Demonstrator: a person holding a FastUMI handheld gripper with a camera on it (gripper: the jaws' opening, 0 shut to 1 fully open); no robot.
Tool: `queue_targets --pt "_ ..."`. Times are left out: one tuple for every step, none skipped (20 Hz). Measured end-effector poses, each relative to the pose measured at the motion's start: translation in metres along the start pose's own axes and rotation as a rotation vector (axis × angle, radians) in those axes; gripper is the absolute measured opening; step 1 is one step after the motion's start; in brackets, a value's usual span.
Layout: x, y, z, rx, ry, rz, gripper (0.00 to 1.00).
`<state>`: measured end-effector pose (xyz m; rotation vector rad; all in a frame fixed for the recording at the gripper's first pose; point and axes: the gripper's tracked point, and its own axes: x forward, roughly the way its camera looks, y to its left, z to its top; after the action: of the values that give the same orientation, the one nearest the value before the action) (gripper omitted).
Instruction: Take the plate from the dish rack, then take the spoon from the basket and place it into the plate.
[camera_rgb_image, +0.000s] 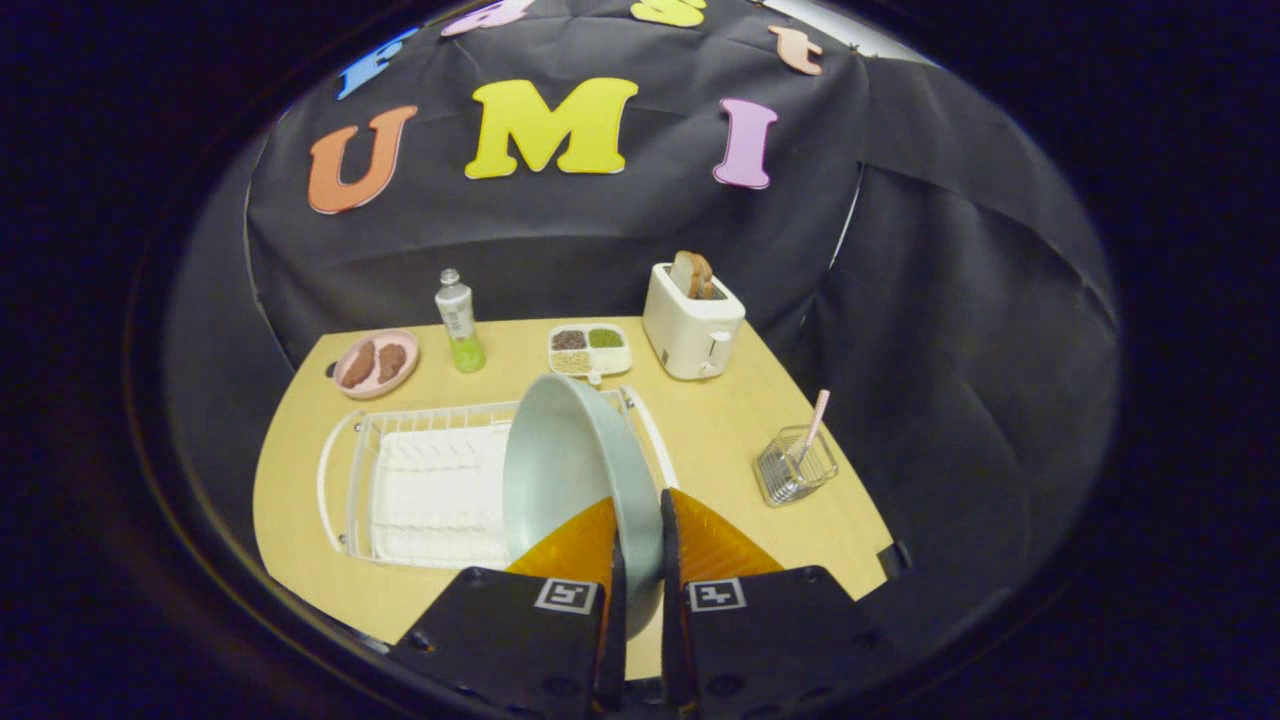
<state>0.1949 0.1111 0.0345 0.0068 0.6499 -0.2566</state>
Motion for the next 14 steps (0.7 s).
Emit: queue_targets --pt "-0.004 0.0 -0.009 0.019 0.001 0.032 0.2" --pt "-0.004 -0.001 -0.02 0.025 0.005 0.067 0.19" --pt "-0.004 -0.001 -0.033 0.028 0.018 0.102 0.2" --pt "-0.002 -0.001 -0.045 0.039 0.029 0.139 0.19" --pt "0.001 -0.003 -0.058 0.045 0.041 0.169 0.19" --pt "0.006 -0.007 -0.068 0.063 0.05 0.19 0.2" --pt "0.012 -0.01 -0.079 0.087 0.06 0.208 0.19" --pt "0.018 -0.01 -0.09 0.106 0.072 0.227 0.19" --pt "0.023 -0.009 -0.103 0.122 0.092 0.252 0.19" --pt "0.028 -0.008 -0.116 0.12 0.111 0.278 0.19" --pt "0.033 -0.007 -0.127 0.122 0.124 0.296 0.19" --pt "0.037 -0.005 -0.138 0.117 0.132 0.314 0.19" --pt "0.042 -0.002 -0.147 0.114 0.138 0.338 0.19" --pt "0.047 0.0 -0.158 0.115 0.148 0.359 0.19"
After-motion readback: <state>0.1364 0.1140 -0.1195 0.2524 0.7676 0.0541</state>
